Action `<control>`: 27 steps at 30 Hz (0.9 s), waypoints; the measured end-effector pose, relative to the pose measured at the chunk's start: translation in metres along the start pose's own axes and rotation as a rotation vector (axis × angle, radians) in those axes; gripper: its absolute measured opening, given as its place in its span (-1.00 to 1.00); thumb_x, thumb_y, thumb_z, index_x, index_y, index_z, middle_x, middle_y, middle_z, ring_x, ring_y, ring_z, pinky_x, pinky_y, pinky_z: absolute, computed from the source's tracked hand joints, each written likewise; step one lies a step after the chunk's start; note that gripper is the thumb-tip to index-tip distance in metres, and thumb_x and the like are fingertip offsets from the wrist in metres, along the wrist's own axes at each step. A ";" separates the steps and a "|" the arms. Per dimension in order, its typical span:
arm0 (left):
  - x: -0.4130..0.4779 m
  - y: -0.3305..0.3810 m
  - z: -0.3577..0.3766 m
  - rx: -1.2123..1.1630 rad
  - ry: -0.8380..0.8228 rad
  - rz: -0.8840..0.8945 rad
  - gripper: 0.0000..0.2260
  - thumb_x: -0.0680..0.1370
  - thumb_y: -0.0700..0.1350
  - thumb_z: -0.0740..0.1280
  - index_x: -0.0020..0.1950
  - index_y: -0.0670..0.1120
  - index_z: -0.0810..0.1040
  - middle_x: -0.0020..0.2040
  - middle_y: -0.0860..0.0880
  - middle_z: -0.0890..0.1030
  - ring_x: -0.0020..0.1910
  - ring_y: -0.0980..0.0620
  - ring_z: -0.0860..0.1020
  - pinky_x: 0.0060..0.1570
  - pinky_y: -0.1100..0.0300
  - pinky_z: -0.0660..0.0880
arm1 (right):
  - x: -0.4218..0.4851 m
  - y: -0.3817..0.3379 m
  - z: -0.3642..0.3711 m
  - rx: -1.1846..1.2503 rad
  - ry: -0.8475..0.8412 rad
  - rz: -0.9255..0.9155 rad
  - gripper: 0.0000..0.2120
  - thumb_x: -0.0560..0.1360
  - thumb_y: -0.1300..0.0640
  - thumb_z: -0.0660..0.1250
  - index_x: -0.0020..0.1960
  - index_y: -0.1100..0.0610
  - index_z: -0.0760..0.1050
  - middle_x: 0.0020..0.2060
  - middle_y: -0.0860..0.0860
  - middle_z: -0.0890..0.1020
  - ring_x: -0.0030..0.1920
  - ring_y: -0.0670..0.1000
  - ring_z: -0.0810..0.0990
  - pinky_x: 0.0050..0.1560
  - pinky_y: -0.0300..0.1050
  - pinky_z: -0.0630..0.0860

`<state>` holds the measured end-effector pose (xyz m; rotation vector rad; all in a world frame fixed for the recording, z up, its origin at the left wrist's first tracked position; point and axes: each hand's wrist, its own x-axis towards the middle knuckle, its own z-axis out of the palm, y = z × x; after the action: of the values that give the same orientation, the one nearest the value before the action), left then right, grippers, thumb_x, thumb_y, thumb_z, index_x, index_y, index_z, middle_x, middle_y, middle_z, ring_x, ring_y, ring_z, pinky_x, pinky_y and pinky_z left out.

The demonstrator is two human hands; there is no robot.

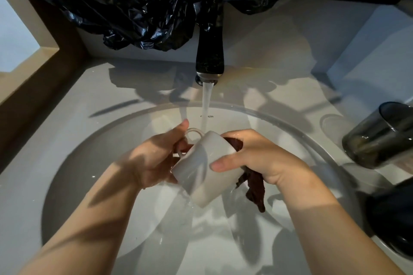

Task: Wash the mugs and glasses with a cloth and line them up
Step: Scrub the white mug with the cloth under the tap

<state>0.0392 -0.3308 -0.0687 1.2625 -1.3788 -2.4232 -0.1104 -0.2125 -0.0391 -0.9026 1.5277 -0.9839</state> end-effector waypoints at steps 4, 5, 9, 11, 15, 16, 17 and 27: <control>-0.003 -0.004 0.006 -0.154 0.020 -0.124 -0.63 0.36 0.12 0.34 -0.50 -0.09 0.37 -0.39 -0.03 0.38 -0.26 -0.09 0.43 -0.05 -0.35 0.45 | 0.005 0.008 -0.004 0.109 0.419 -0.002 -0.95 0.41 0.18 0.47 -0.21 0.12 0.61 -0.44 -0.02 0.61 -0.41 -0.05 0.57 -0.42 -0.21 0.48; -0.003 -0.005 0.008 -0.187 0.052 -0.126 -0.61 0.41 0.11 0.34 -0.50 -0.09 0.37 -0.38 -0.05 0.38 -0.25 -0.10 0.41 -0.06 -0.35 0.44 | 0.007 0.010 -0.004 0.080 0.551 -0.034 -0.93 0.44 0.16 0.43 -0.22 0.09 0.61 -0.43 -0.05 0.62 -0.38 -0.06 0.59 -0.34 -0.18 0.50; 0.002 -0.005 0.013 -0.292 0.238 -0.055 -0.58 0.59 0.08 0.24 -0.40 -0.11 0.32 -0.37 -0.05 0.30 -0.30 -0.08 0.36 -0.09 -0.33 0.42 | 0.005 0.011 0.015 -0.153 0.800 -0.084 -0.80 0.54 0.04 0.30 0.13 0.02 0.59 -0.02 -0.04 0.65 0.04 0.03 0.59 0.12 -0.06 0.47; 0.004 -0.005 0.017 -0.289 0.302 -0.011 -0.59 0.60 0.09 0.21 -0.36 -0.11 0.32 -0.37 -0.04 0.31 -0.33 -0.06 0.36 -0.14 -0.24 0.45 | 0.001 0.009 0.040 -0.397 0.700 -0.139 -0.67 0.57 -0.06 0.24 0.30 -0.02 0.48 0.19 -0.05 0.58 0.24 0.02 0.48 0.31 -0.07 0.31; 0.003 -0.008 0.020 -0.114 0.329 0.023 -0.60 0.60 0.15 0.19 -0.20 -0.16 0.49 -0.24 -0.16 0.46 -0.20 -0.14 0.44 -0.22 -0.04 0.47 | 0.014 0.012 0.068 -0.743 0.468 -0.165 -0.63 0.60 -0.16 0.08 0.36 -0.14 0.38 0.50 -0.25 0.14 0.53 -0.11 -0.05 0.50 0.12 -0.15; 0.002 -0.009 0.020 -0.088 0.334 0.040 -0.58 0.60 0.15 0.18 -0.27 -0.15 0.45 -0.29 -0.14 0.44 -0.25 -0.12 0.42 -0.24 0.01 0.44 | 0.020 0.014 0.061 -0.681 0.501 -0.151 -0.64 0.60 -0.15 0.09 0.36 -0.13 0.39 0.50 -0.22 0.15 0.53 -0.09 -0.05 0.50 0.13 -0.09; 0.001 -0.009 0.022 -0.083 0.345 0.058 -0.55 0.61 0.13 0.18 -0.36 -0.14 0.39 -0.34 -0.10 0.39 -0.31 -0.09 0.39 -0.27 0.04 0.41 | 0.027 0.017 0.052 -0.547 0.553 -0.146 -0.64 0.60 -0.13 0.12 0.34 -0.09 0.42 0.49 -0.15 0.23 0.52 -0.03 0.05 0.51 0.11 0.01; 0.003 -0.003 0.025 -0.370 0.394 0.167 -0.51 0.62 0.09 0.17 -0.45 -0.12 0.27 -0.61 -0.02 0.37 -0.51 -0.03 0.41 -0.33 0.06 0.47 | 0.016 0.027 0.068 -0.394 0.577 -0.381 -0.69 0.54 -0.15 0.18 0.27 -0.35 0.36 0.49 -0.18 0.13 0.48 -0.12 -0.02 0.36 -0.31 -0.02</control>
<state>0.0207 -0.3133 -0.0658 1.3636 -0.8466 -2.0471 -0.0467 -0.2259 -0.0768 -1.2939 2.1358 -1.3190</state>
